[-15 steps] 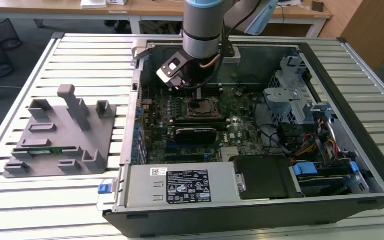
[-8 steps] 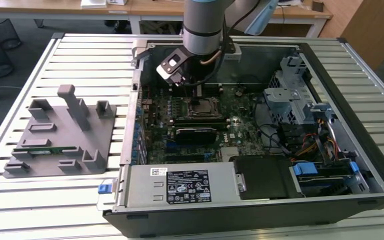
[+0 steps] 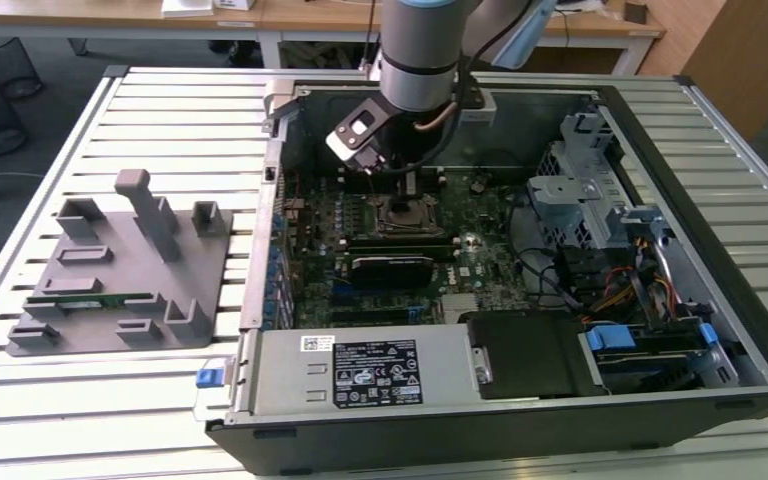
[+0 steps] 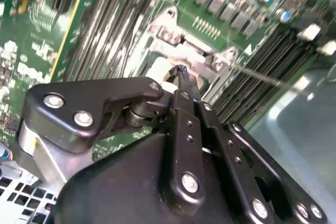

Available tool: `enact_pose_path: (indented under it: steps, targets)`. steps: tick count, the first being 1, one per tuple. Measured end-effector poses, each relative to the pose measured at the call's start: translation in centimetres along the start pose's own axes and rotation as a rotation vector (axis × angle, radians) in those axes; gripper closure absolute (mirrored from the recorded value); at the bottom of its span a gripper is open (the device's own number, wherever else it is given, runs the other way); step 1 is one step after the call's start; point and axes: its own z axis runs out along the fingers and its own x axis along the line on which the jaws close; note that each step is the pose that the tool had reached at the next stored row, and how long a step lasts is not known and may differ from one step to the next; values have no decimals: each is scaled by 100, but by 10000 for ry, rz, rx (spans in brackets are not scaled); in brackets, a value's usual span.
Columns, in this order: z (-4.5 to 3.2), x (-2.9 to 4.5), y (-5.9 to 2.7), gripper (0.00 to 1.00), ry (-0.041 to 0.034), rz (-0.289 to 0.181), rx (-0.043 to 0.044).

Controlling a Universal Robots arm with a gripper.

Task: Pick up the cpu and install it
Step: 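Close the cpu cover, then install the first cpu locking lever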

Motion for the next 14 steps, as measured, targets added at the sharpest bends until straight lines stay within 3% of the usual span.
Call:
enact_pose_path:
  steps: [8, 14]
  targets:
    - [-1, -1, 145, 89, 0, 0, 11]
    - [-1, 0, 165, 89, 0, 1, 13]
